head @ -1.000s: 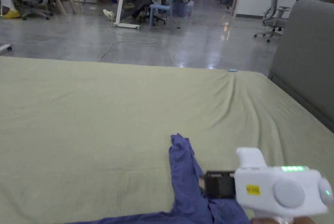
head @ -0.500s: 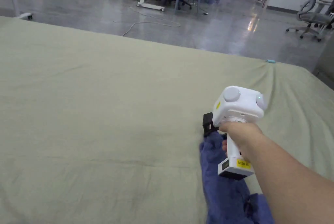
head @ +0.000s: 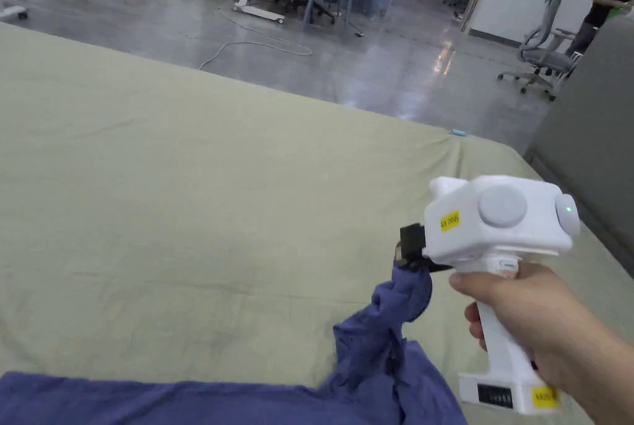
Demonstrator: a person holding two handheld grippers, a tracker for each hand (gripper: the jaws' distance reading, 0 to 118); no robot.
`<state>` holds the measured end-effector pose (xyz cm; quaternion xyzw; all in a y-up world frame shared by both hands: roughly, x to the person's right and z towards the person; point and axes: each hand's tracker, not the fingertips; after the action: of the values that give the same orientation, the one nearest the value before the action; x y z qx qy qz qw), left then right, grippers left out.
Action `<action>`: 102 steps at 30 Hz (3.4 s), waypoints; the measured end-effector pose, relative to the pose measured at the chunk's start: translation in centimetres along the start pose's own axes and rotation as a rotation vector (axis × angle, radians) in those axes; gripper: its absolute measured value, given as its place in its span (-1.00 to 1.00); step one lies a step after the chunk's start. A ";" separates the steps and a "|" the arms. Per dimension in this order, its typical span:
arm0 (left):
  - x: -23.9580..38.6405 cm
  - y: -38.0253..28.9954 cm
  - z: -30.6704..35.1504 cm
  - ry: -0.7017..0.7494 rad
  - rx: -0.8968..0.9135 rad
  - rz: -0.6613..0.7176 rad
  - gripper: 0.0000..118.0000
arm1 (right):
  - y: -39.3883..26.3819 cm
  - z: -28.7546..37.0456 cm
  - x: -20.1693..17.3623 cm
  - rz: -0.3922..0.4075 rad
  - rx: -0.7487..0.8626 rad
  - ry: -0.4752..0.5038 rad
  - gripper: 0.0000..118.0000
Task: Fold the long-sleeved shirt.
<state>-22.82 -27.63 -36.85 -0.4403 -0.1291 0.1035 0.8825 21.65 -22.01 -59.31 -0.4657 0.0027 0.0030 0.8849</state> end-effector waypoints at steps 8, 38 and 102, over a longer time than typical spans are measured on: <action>1.8 -1.5 3.2 -0.020 0.043 0.006 -1.00 | -18.5 2.2 -2.1 -0.190 -0.110 -0.053 -0.88; 1.0 -6.2 6.9 0.039 -0.002 0.002 -1.00 | -31.1 17.3 -1.6 -0.296 0.054 0.004 0.84; -3.9 7.8 -4.7 0.125 -0.055 -0.154 -1.00 | -17.4 9.9 4.2 -0.191 -0.044 -0.007 -0.94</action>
<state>-25.56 -27.71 -46.39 -0.4588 -0.1100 0.0041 0.8817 26.03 -23.67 -39.43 -0.4833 -0.0449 -0.0796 0.8707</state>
